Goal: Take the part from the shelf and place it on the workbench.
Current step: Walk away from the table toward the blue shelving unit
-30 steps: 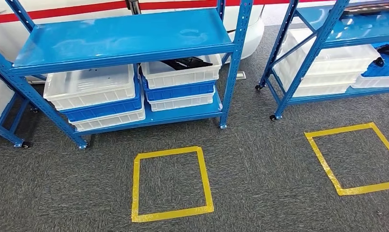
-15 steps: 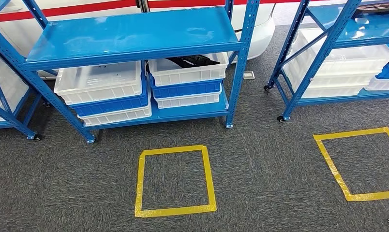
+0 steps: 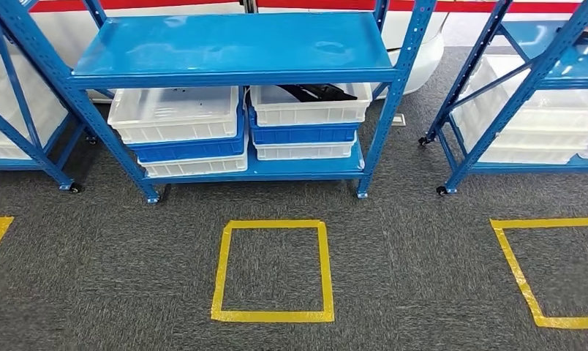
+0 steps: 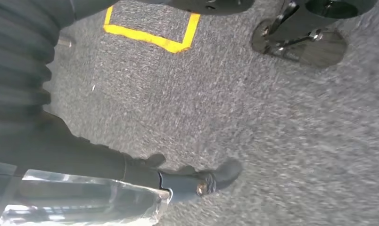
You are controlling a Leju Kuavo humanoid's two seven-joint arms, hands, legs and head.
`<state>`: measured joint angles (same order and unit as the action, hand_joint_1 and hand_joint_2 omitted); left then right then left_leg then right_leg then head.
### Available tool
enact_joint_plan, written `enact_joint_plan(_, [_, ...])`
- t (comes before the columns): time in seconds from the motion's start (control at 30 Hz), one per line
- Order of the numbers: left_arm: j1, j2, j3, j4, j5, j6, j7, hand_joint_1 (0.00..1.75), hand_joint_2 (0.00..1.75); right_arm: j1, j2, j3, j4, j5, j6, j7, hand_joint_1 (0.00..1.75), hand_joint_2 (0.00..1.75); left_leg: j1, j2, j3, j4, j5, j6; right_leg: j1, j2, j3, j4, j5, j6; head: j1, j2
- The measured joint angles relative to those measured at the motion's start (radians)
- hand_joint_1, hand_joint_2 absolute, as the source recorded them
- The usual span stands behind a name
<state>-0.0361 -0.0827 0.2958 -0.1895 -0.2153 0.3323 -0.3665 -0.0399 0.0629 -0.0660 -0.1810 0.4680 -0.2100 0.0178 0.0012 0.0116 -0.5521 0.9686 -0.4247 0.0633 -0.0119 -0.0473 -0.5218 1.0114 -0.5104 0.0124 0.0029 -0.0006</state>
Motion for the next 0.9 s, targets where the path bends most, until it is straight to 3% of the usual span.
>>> enact_joint_plan(0.1, [-0.001,-0.001,0.000,0.000,0.000,0.000,-0.001,0.00,1.75,0.001,-0.004,0.000,0.000,0.000,-0.012,0.008,0.00,0.00,-0.001,-0.017,-0.001,-0.008,0.010,0.008,-0.004,0.040,-0.097,0.192,-0.082,-0.012,0.006,0.000])
enact_joint_plan(0.13, [-0.001,-0.001,0.000,0.000,0.000,0.000,-0.002,0.00,1.75,0.003,-0.005,0.000,0.000,-0.001,-0.016,0.012,0.00,0.00,-0.001,-0.024,-0.002,-0.007,0.010,0.008,-0.005,0.043,-0.122,0.238,-0.093,-0.008,0.006,0.000])
enact_joint_plan(0.17, [0.000,-0.001,0.000,0.000,0.000,0.001,-0.002,0.00,1.75,0.004,-0.005,0.000,0.000,-0.002,-0.019,0.017,0.00,0.00,-0.002,-0.029,-0.002,-0.006,0.009,0.007,-0.007,0.044,-0.129,0.247,-0.088,0.000,0.006,0.000])
enact_joint_plan(0.2, [0.000,-0.002,0.000,0.000,0.000,0.001,-0.002,0.00,1.75,0.005,-0.006,0.000,0.000,-0.003,-0.022,0.020,0.00,0.00,-0.001,-0.035,-0.002,-0.004,0.009,0.006,-0.008,0.044,-0.115,0.212,-0.066,0.012,0.006,0.000])
enact_joint_plan(0.27, [0.000,-0.004,0.000,0.000,-0.001,0.002,-0.002,0.00,1.75,0.006,-0.006,0.000,0.000,-0.002,-0.025,0.023,0.00,0.00,-0.001,-0.043,-0.004,0.007,0.003,-0.002,-0.014,0.045,-0.052,0.074,-0.006,0.030,0.007,0.000])
enact_joint_plan(0.3, [0.000,-0.004,0.000,0.000,-0.001,0.002,-0.002,0.00,1.75,0.005,-0.005,0.000,0.000,0.000,-0.027,0.024,0.00,0.00,-0.003,-0.045,-0.007,0.016,-0.002,-0.009,-0.015,0.046,-0.027,0.016,0.016,0.029,0.006,0.000])
enact_joint_plan(0.37, [0.000,-0.004,0.000,0.000,-0.002,0.002,-0.002,0.00,1.75,0.002,-0.004,0.000,0.000,0.003,-0.030,0.024,0.00,0.00,-0.007,-0.048,-0.014,0.028,-0.010,-0.022,-0.013,0.048,-0.013,-0.025,0.030,0.014,0.006,0.000])
enact_joint_plan(0.43, [0.001,-0.004,0.001,0.000,-0.002,0.003,-0.002,0.00,1.75,0.001,-0.003,0.000,0.000,0.004,-0.036,0.024,0.00,0.87,-0.006,-0.048,-0.017,0.033,-0.013,-0.031,-0.013,0.047,-0.012,-0.026,0.034,-0.001,0.005,0.000])
enact_joint_plan(0.5, [0.002,-0.003,0.001,0.000,-0.002,-0.002,-0.001,0.00,1.75,0.001,-0.002,0.000,0.000,0.004,-0.041,0.021,0.00,1.75,0.000,-0.037,-0.032,0.071,-0.042,-0.041,-0.019,0.045,-0.007,-0.027,0.039,-0.013,0.002,0.000])
enact_joint_plan(0.6, [0.007,-0.003,0.001,0.001,-0.002,-0.020,0.011,0.00,1.75,0.001,0.000,0.000,-0.002,-0.005,-0.040,0.016,0.00,1.75,0.008,-0.018,-0.110,0.246,-0.143,-0.060,-0.017,0.039,-0.007,-0.028,0.041,-0.021,-0.002,0.000])
enact_joint_plan(0.63, [0.014,-0.002,-0.001,0.002,0.000,-0.025,0.018,0.00,1.75,0.002,0.000,0.000,-0.008,-0.013,-0.037,0.015,0.00,1.75,0.010,-0.016,-0.135,0.298,-0.162,-0.062,-0.015,0.037,-0.008,-0.027,0.041,-0.021,-0.002,0.000])
enact_joint_plan(0.67, [0.025,-0.001,-0.003,0.004,0.003,-0.032,0.028,0.00,1.75,0.002,0.000,0.000,-0.017,-0.022,-0.033,0.013,0.00,1.75,0.011,-0.016,-0.145,0.319,-0.162,-0.062,-0.013,0.036,-0.008,-0.027,0.041,-0.021,-0.002,0.000])
enact_joint_plan(0.7, [0.039,0.000,-0.005,0.008,0.009,-0.040,0.039,0.00,1.31,0.000,-0.001,0.000,-0.031,-0.035,-0.026,0.011,0.00,1.75,0.011,-0.015,-0.135,0.298,-0.141,-0.059,-0.011,0.036,-0.007,-0.027,0.040,-0.022,-0.002,0.000])
enact_joint_plan(0.73, [0.054,0.002,-0.009,0.011,0.015,-0.049,0.050,0.00,0.87,-0.002,-0.002,0.000,-0.046,-0.049,-0.019,0.009,0.00,1.75,0.010,-0.015,-0.107,0.241,-0.107,-0.053,-0.009,0.037,-0.006,-0.027,0.040,-0.022,-0.003,0.000])
enact_joint_plan(0.8, [0.081,0.009,-0.021,0.016,0.030,-0.070,0.075,0.00,0.00,-0.006,-0.004,0.000,-0.079,-0.081,-0.002,0.005,0.00,0.87,0.003,-0.009,-0.037,0.102,-0.047,-0.032,-0.005,0.038,-0.003,-0.029,0.039,-0.021,-0.001,0.000])
enact_joint_plan(0.87, [0.102,0.017,-0.038,0.017,0.045,-0.093,0.099,0.00,0.00,-0.006,-0.006,0.001,-0.106,-0.116,0.018,0.003,0.00,0.00,-0.007,-0.004,-0.008,0.041,-0.030,-0.016,-0.005,0.035,-0.003,-0.032,0.038,-0.016,-0.001,0.000])
enact_joint_plan(0.9, [0.111,0.020,-0.047,0.017,0.053,-0.103,0.111,0.00,0.00,-0.004,-0.007,0.001,-0.115,-0.131,0.026,0.002,0.00,0.00,-0.011,-0.004,-0.009,0.041,-0.029,-0.012,-0.005,0.033,-0.002,-0.034,0.038,-0.012,-0.002,0.000])
